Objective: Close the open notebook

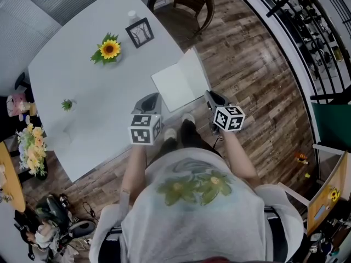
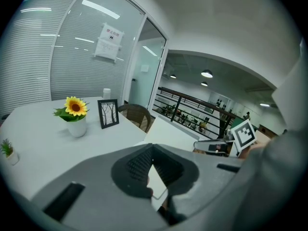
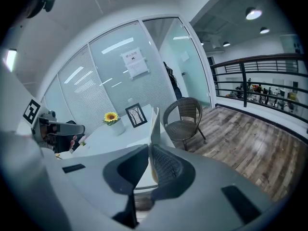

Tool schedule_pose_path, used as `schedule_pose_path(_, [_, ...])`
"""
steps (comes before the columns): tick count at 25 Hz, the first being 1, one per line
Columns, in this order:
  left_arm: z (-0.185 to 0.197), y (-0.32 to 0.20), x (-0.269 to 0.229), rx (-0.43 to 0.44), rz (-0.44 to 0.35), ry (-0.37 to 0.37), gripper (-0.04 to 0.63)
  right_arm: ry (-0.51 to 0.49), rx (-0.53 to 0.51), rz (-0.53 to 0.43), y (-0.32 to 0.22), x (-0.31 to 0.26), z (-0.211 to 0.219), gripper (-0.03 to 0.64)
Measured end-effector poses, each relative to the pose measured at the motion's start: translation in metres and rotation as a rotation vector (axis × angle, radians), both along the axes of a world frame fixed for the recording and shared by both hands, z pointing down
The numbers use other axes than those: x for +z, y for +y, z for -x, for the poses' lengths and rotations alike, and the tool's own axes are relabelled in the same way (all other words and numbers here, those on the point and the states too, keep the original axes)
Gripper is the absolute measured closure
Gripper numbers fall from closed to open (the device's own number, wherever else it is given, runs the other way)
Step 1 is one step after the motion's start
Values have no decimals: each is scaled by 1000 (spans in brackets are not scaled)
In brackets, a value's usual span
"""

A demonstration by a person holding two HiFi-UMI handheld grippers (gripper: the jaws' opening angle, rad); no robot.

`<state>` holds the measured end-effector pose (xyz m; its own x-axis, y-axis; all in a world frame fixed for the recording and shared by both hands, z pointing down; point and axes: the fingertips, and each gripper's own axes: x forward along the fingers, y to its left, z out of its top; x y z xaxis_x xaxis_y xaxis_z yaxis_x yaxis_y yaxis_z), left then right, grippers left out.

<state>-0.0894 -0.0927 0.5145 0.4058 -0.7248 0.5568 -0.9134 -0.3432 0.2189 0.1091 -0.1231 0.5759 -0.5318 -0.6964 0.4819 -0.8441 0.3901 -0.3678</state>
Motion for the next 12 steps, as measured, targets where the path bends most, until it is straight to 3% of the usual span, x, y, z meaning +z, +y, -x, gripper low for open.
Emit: schedule_pose_path(12, [1,9,-1,7,0,-3,591,20,-32,-21,10,-5,11,572])
